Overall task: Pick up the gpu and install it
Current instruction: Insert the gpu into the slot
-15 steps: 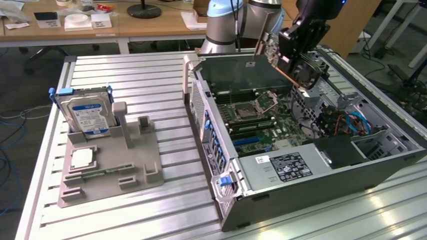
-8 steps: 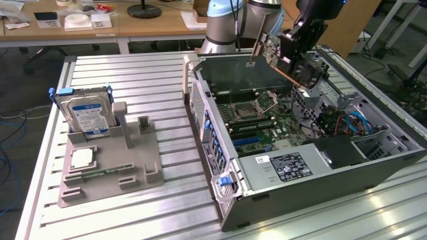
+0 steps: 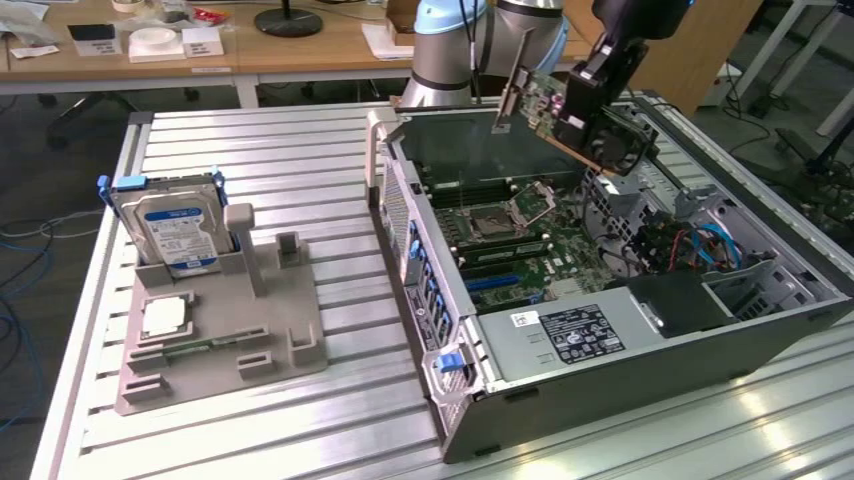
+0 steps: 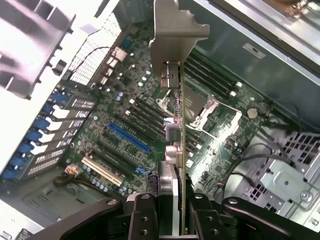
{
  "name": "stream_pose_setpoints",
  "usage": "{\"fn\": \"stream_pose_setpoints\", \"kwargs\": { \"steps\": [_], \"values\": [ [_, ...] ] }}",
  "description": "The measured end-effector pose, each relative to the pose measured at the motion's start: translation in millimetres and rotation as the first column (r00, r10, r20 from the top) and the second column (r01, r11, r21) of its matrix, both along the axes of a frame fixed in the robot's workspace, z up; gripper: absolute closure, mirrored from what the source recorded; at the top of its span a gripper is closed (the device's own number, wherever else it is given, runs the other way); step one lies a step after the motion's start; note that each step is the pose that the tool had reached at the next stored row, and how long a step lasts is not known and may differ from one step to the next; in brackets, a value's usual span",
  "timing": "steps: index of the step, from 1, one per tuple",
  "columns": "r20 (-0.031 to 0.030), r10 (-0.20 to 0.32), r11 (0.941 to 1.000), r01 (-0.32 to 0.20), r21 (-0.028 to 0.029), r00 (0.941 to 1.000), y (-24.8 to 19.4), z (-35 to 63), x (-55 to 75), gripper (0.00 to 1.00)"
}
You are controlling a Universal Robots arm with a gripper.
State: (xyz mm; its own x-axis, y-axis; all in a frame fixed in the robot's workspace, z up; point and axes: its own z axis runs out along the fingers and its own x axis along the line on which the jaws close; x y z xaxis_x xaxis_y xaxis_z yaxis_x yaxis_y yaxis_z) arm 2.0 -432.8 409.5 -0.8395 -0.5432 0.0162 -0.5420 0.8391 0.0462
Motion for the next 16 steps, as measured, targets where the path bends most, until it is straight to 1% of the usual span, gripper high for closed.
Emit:
{"fn": "stream_pose_setpoints", "kwargs": {
  "steps": [3, 7, 11, 16],
  "values": [
    [0.0001, 0.054, 0.9986, -0.054, 0.0, 0.9986, 0.0, 0.0, 0.0, 0.72],
    [0.0, 0.12, 0.9927, -0.12, 0.0, 0.9927, 0.0, 0.0, 0.0, 0.72],
    [0.0, 0.185, 0.9827, -0.185, 0.0, 0.9827, 0.0, 0.0, 0.0, 0.72],
    [0.0002, 0.253, 0.9675, -0.253, 0.0, 0.9675, 0.0, -0.1, 0.2, 0.72]
  ]
}}
